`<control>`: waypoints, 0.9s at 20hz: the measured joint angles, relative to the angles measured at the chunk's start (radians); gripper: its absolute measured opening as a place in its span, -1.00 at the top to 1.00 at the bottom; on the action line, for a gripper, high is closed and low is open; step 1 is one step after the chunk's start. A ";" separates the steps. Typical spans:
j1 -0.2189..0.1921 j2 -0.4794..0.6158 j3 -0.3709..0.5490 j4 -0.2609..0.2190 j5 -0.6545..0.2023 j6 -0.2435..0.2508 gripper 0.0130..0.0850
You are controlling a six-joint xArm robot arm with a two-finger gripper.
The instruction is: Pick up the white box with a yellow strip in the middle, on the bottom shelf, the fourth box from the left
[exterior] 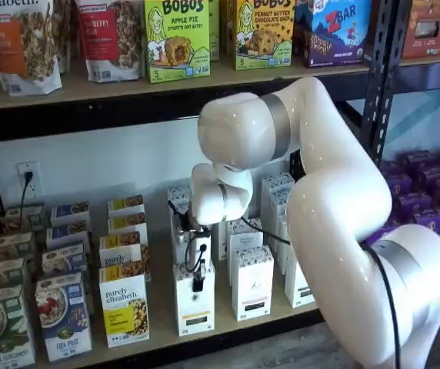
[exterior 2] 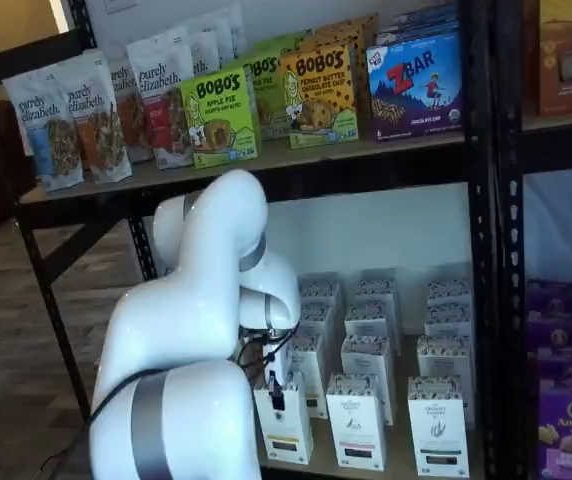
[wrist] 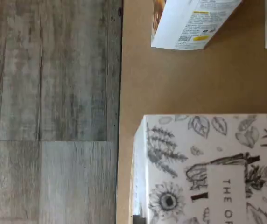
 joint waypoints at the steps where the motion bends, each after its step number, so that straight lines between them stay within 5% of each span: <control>1: 0.001 0.000 0.001 -0.004 -0.003 0.004 -0.11; 8: 0.002 -0.005 0.005 -0.018 0.007 0.018 -0.11; 18: 0.011 -0.058 0.089 0.032 -0.010 -0.021 -0.11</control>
